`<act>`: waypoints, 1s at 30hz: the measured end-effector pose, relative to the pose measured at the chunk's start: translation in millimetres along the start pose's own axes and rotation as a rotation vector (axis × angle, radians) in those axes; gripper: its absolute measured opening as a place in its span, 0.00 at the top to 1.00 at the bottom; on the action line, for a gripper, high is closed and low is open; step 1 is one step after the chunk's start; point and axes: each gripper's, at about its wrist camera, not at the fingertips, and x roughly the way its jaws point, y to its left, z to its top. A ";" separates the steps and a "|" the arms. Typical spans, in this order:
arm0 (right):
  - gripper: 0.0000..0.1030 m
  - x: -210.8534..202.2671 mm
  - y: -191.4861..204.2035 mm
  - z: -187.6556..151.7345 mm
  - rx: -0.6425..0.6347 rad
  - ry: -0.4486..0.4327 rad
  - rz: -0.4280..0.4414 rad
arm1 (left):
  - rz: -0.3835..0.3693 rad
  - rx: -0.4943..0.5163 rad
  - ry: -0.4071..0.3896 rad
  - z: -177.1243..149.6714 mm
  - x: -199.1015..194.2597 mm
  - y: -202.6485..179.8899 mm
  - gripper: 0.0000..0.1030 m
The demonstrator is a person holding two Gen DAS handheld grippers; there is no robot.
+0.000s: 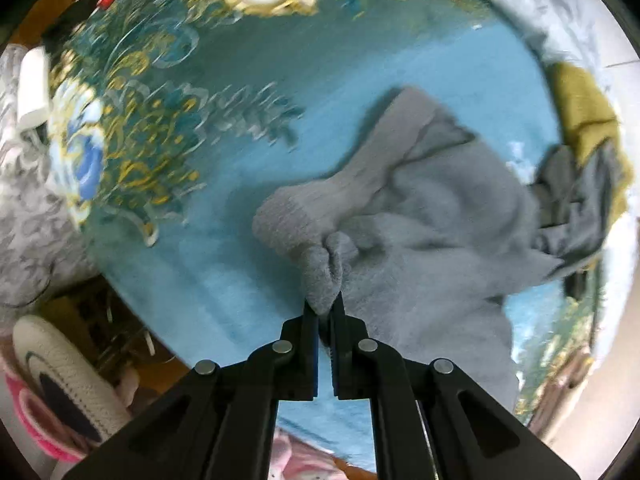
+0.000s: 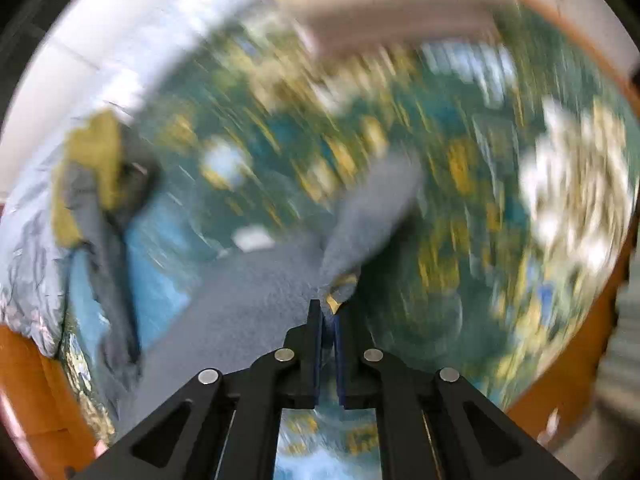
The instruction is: Fold clothes
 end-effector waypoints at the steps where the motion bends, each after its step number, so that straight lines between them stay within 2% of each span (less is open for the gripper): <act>1: 0.94 10.9 -9.0 -6.0 0.030 0.030 -0.004 | 0.011 -0.014 0.001 -0.2 2.4 2.8 0.96; 3: 0.91 26.2 -23.2 -15.6 0.077 0.071 -0.004 | 0.019 -0.024 0.003 1.0 4.0 4.0 0.96; 5: 0.90 30.8 -32.2 -20.2 0.093 0.073 -0.012 | 0.033 -0.017 -0.002 3.2 4.8 1.4 0.96; 7: 0.76 25.2 -40.3 -16.3 0.106 0.045 -0.016 | 0.049 0.011 -0.012 6.3 3.6 -7.0 0.96; 8: 0.58 22.6 -46.3 -14.4 0.128 0.028 -0.004 | 0.053 0.021 -0.012 9.3 3.6 -11.6 0.96; 9: 0.48 20.0 -52.9 -12.6 0.154 0.009 0.012 | 0.055 0.024 -0.011 12.1 4.0 -14.2 0.96; 11: 0.47 16.3 -71.9 -5.9 0.255 -0.031 0.070 | 0.058 0.026 -0.012 16.7 3.0 -19.5 0.96; 14: 0.45 23.8 -98.6 3.3 0.404 -0.059 0.107 | 0.076 0.033 -0.014 18.6 -0.7 -25.1 0.95; 20: 0.45 50.4 -114.2 21.0 0.561 -0.054 0.167 | 0.115 0.060 -0.023 15.3 -10.2 -34.3 0.95; 22: 0.56 57.5 -110.0 28.8 0.583 -0.044 0.165 | 0.125 0.071 -0.028 14.5 -12.9 -37.3 0.95; 23: 0.73 59.2 -107.3 32.9 0.599 -0.042 0.166 | 0.127 0.076 -0.032 15.0 -14.0 -39.2 0.95; 24: 0.80 60.5 -104.6 37.1 0.617 -0.041 0.168 | 0.127 0.082 -0.036 15.5 -15.0 -41.2 0.95; 25: 0.90 58.4 -99.0 41.8 0.596 -0.040 0.165 | 0.126 0.089 -0.041 16.1 -16.4 -43.8 0.95; 27: 0.92 48.6 -86.0 51.0 0.512 -0.055 0.163 | 0.117 0.099 -0.052 16.9 -20.0 -46.7 0.95; 30: 0.92 2.9 -63.1 58.4 0.263 -0.190 0.134 | 0.101 0.109 -0.064 17.4 -23.9 -46.3 0.95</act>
